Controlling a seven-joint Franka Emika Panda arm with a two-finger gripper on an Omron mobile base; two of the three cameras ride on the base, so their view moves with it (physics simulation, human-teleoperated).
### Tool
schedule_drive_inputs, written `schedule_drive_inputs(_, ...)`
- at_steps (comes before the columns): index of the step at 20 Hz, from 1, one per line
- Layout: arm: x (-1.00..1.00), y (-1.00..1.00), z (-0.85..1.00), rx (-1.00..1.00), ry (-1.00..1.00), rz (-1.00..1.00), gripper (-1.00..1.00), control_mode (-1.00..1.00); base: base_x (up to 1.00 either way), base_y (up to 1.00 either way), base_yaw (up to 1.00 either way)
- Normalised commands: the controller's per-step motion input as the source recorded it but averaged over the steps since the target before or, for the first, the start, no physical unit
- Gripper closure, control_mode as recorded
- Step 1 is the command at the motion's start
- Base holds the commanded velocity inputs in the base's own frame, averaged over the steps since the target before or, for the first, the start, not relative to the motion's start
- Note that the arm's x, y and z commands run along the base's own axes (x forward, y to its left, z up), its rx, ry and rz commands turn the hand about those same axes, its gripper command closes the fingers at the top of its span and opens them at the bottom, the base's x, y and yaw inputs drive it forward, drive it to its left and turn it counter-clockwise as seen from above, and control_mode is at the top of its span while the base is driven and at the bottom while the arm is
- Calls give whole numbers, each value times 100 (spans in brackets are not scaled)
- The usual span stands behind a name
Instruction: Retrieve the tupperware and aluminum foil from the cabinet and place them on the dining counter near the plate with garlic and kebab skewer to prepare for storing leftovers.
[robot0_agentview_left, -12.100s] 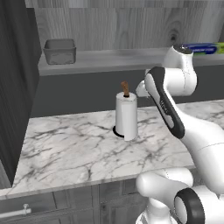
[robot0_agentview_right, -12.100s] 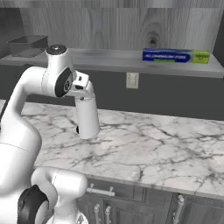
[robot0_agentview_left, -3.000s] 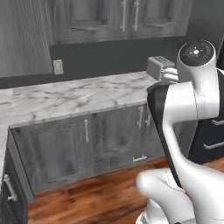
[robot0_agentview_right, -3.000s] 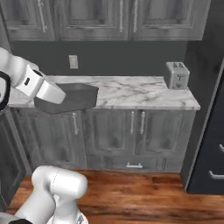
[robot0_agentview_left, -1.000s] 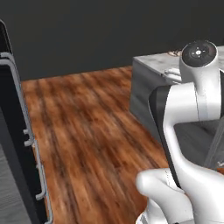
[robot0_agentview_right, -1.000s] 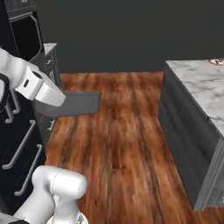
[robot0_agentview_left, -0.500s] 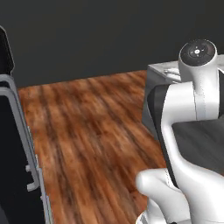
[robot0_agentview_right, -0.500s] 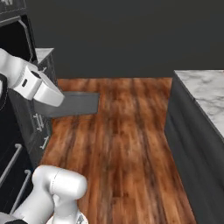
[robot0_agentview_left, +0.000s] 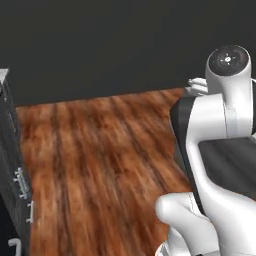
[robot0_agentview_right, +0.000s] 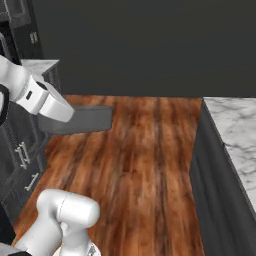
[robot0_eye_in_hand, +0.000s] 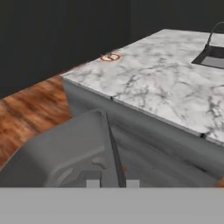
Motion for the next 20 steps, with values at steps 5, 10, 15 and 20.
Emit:
schedule_drive_inputs(5, 0, 0, 0, 0, 0, 0, 100, 100, 100, -49, -1)
schedule_drive_inputs(10, 0, 0, 0, 0, 0, 0, 100, 100, 100, 3, -17)
schedule_drive_inputs(15, 0, 0, 0, 0, 0, 0, 100, 100, 100, 25, -18)
schedule_drive_inputs(20, 0, 0, 0, 0, 0, 0, 100, 100, 100, 30, -21)
